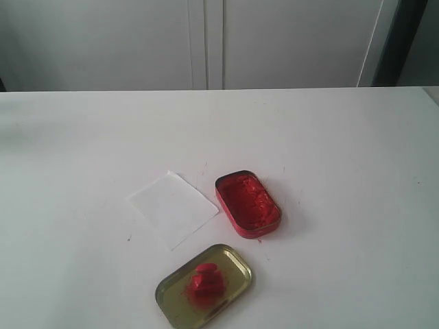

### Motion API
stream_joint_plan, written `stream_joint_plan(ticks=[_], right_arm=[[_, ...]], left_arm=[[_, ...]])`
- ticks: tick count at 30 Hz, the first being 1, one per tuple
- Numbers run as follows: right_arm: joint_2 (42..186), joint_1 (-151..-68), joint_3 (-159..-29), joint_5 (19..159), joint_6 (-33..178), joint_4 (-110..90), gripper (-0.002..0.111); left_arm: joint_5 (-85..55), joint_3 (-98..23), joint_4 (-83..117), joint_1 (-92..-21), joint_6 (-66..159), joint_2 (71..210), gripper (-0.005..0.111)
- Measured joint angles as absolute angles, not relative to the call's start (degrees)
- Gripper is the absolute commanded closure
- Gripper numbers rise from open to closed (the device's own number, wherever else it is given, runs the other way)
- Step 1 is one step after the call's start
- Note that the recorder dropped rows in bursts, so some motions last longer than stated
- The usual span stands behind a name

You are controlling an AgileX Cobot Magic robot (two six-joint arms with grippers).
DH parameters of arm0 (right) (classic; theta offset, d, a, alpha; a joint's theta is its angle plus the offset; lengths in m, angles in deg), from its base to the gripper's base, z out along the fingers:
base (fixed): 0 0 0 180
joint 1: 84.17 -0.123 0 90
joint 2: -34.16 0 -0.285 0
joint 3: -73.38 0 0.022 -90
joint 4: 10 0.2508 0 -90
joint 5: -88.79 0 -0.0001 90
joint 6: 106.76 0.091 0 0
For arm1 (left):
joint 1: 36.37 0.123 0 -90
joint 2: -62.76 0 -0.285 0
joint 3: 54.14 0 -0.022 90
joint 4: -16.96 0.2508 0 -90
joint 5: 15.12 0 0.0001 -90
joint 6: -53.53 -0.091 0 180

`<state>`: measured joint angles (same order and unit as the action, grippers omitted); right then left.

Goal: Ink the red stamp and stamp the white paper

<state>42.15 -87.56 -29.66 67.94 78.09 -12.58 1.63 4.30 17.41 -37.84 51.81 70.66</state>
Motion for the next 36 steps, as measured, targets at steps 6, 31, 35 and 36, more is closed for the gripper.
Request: stream_joint_plan(ticks=[6,31,35,36], right_arm=[[42.2,-87.6,-29.7,67.9,78.1,-12.6,0.108],[42.2,-87.6,-29.7,67.9,78.1,-12.6,0.108],[42.2,-87.6,-29.7,67.9,78.1,-12.6,0.108],[42.2,-87.6,-29.7,67.9,78.1,-12.6,0.108]], left_arm=[[13.7,-3.1,17.4,-37.8,49.2,72.2,0.107],[49.4,-12.3,12.1,-37.8,46.4,111.1,0.107],[49.4,-12.3,9.8,-37.8,45.6,114.3,0.107],[49.2,-12.3,8.4,-37.8,45.2,115.1,0.107]])
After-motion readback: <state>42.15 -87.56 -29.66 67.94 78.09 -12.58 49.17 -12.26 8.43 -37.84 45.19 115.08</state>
